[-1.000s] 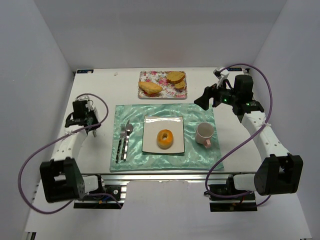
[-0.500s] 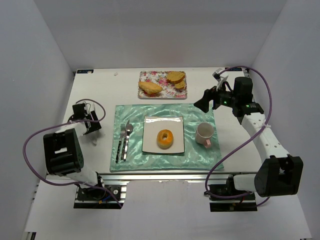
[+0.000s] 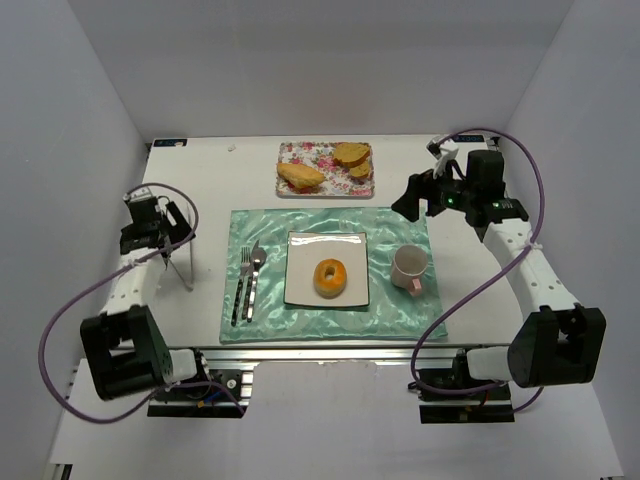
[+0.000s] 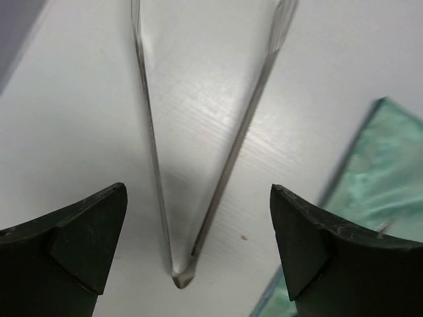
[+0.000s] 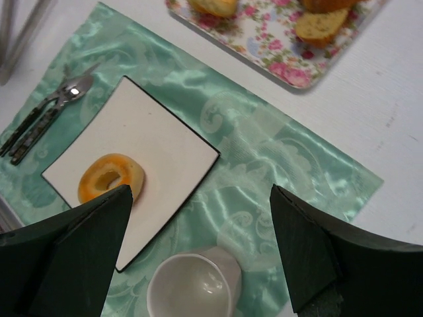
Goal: Place the bread
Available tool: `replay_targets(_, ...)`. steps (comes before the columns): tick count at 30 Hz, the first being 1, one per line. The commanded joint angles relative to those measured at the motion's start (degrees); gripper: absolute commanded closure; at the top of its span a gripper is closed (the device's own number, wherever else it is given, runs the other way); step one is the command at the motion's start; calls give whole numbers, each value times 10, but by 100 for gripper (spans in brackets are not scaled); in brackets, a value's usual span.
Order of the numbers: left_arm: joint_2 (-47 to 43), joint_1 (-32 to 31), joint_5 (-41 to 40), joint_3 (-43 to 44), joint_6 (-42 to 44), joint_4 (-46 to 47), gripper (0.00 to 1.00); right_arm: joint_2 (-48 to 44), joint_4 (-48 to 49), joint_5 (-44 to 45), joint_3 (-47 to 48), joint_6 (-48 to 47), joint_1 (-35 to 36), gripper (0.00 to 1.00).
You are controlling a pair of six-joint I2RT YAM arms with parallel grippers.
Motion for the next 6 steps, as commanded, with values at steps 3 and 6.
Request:
replay_targets(3, -115, 0, 69, 33, -51, -48, 2, 12, -59, 107, 52, 15, -4, 10)
replay_targets(6, -175, 0, 119, 20, -68, -48, 2, 2, -26, 103, 45, 36, -4, 10)
